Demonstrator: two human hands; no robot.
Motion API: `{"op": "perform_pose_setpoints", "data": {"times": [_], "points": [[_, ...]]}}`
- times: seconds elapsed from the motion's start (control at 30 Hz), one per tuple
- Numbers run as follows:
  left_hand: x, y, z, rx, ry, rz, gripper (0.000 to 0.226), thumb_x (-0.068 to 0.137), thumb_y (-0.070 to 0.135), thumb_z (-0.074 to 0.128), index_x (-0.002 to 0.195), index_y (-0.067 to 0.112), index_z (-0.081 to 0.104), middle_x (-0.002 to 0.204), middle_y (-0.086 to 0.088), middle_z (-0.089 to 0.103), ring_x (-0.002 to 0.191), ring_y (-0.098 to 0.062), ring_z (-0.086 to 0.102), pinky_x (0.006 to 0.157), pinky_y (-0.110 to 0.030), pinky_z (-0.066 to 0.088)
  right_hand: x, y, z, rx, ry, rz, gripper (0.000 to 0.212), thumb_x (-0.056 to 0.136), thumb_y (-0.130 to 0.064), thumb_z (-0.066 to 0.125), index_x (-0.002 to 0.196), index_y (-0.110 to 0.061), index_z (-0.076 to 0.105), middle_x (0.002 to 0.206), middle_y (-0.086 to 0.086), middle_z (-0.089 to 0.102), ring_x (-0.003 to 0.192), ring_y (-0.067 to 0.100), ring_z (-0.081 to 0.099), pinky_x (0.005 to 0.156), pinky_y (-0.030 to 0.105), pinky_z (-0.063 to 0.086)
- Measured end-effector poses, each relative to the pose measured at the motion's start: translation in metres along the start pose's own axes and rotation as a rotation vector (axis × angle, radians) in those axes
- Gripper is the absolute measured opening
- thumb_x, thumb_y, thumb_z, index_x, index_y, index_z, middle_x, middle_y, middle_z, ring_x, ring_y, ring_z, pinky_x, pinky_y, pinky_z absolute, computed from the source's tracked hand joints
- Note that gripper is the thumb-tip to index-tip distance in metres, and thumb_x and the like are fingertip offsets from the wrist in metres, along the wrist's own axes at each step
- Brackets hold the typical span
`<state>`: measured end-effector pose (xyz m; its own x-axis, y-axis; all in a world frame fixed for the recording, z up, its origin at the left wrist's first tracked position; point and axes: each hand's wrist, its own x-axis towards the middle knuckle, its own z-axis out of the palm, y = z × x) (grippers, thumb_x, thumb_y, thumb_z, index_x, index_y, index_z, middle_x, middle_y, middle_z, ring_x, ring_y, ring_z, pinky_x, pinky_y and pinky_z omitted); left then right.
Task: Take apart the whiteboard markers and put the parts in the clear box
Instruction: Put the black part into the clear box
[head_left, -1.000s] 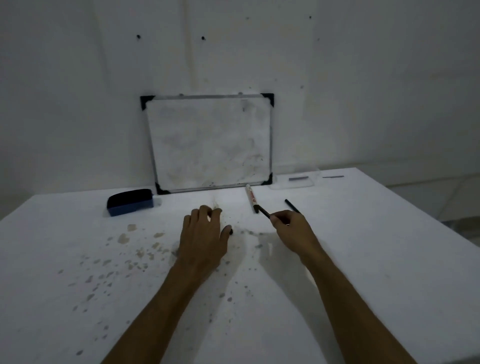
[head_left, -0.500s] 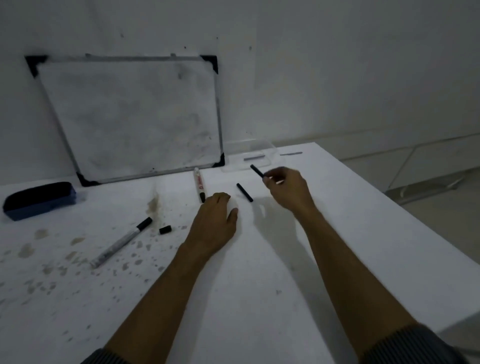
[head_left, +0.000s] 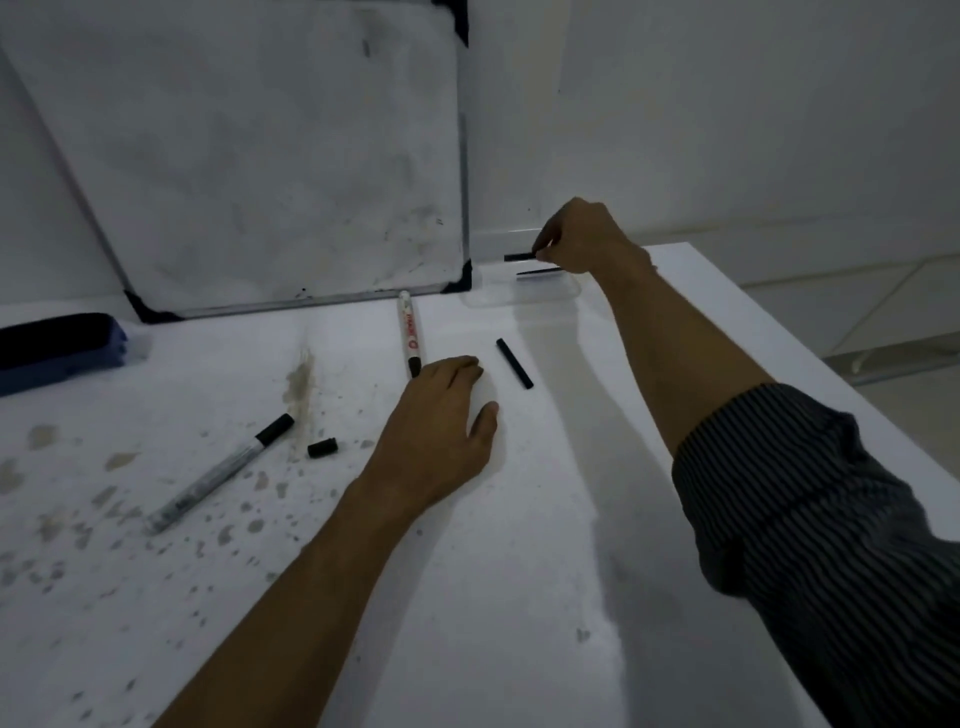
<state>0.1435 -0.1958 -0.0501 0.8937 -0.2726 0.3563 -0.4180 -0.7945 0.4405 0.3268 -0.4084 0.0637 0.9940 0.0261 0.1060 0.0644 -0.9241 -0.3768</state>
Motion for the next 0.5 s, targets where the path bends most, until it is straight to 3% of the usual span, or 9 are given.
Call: {"op": "perform_pose_setpoints", "data": {"times": [0.13,0.2,0.37,0.5], "points": [[0.001,-0.001,0.002,-0.006,0.011,0.008,0.052,0.100,0.029,0.060,0.143,0.001,0.053,0.147,-0.013,0.056,0.136,-0.026,0.049,0.116,-0.024,0.021,0.018,-0.004,0.006,-0.069,-0.138,0.056,0.032,0.085,-0.020,0.081,0.115,-0.011,0.078,0.119,0.012,0.074,0.110,0.028,0.069,0.097,0.038,0.057],[0.001,-0.002,0.003,-0.014,0.013,0.012,0.051,0.099,0.028,0.061,0.142,0.001,0.054,0.146,-0.014,0.057,0.135,-0.027,0.050,0.117,-0.025,0.022,0.021,-0.005,0.012,-0.070,-0.147,0.068,0.035,0.085,-0.020,0.081,0.117,-0.009,0.076,0.121,0.012,0.073,0.110,0.028,0.068,0.098,0.039,0.057],[-0.001,-0.003,0.005,-0.023,0.016,0.014,0.050,0.099,0.028,0.062,0.140,0.000,0.056,0.144,-0.014,0.058,0.134,-0.027,0.051,0.117,-0.025,0.023,0.017,-0.003,0.008,0.020,-0.131,0.077,0.033,0.084,-0.019,0.083,0.116,-0.012,0.078,0.119,0.009,0.075,0.112,0.023,0.068,0.092,0.028,0.054],[-0.001,-0.002,0.002,-0.012,0.021,0.015,0.051,0.099,0.030,0.061,0.141,0.001,0.055,0.145,-0.013,0.058,0.134,-0.027,0.051,0.115,-0.025,0.022,-0.009,-0.008,-0.001,0.176,0.009,0.050,0.025,0.090,-0.019,0.076,0.114,-0.013,0.079,0.111,0.009,0.077,0.104,0.021,0.070,0.081,0.019,0.045]]}}
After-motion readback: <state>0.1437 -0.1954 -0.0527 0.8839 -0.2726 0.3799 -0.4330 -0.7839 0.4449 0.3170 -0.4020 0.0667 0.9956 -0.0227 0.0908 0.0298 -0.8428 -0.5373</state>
